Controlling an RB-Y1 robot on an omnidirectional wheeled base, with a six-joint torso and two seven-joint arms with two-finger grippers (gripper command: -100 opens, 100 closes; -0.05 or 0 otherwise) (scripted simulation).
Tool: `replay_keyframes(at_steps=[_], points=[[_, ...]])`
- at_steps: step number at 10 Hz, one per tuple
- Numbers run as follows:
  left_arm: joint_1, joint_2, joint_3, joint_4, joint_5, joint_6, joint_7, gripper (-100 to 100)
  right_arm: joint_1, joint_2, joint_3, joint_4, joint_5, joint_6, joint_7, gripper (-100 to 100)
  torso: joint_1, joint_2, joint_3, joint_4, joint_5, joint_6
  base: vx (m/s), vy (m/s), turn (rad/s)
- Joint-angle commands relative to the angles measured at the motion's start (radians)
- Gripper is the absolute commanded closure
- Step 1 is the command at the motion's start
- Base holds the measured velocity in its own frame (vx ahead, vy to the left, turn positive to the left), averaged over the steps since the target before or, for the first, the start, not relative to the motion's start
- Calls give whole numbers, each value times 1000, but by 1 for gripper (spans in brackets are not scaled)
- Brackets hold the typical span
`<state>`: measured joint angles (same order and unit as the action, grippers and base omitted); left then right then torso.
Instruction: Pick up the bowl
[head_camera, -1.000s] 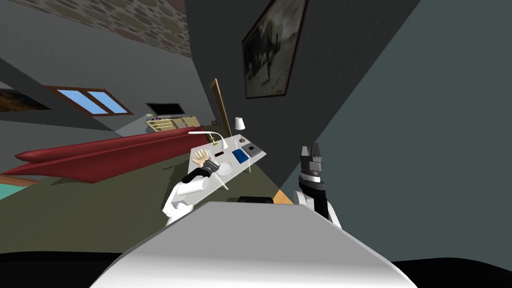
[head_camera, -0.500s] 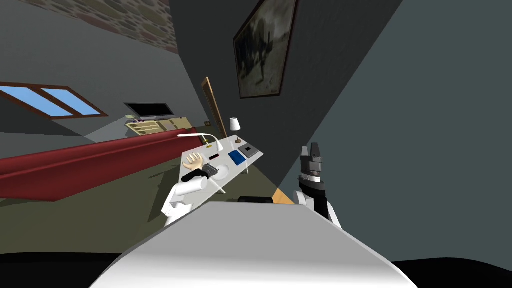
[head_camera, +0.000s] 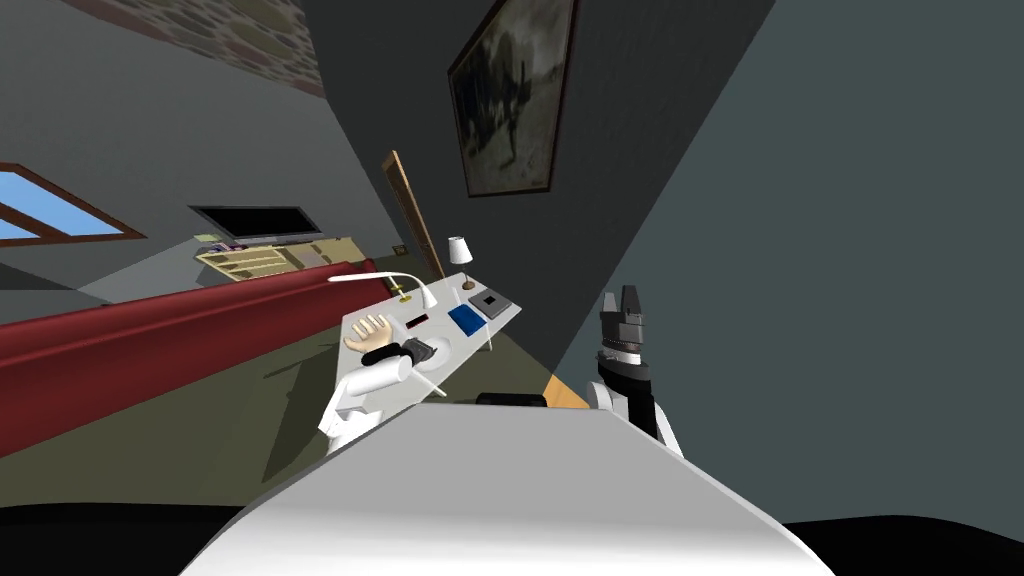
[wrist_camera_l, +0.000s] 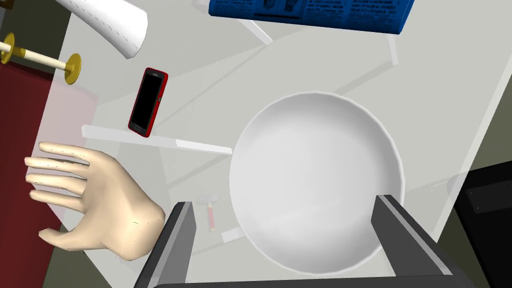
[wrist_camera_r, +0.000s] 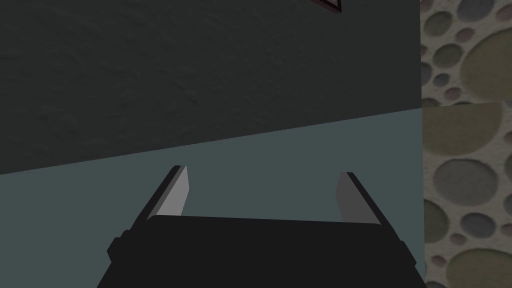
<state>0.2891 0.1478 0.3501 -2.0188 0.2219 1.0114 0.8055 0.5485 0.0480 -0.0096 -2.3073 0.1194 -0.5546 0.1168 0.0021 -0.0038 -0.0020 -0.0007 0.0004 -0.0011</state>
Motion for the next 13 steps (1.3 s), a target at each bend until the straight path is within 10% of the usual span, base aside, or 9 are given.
replay_keyframes(at_steps=[1,13], points=[[-8,-2,5,17,-1,29,12,-100,0,0,0,0,0,0,0,0,0,0,0,0,0,0,37,25,-103],[24,-63,78,132,41,315,135,-100,0,0,0,0,0,0,0,0,-1,1,1,0,0,-1,38,28,-142]])
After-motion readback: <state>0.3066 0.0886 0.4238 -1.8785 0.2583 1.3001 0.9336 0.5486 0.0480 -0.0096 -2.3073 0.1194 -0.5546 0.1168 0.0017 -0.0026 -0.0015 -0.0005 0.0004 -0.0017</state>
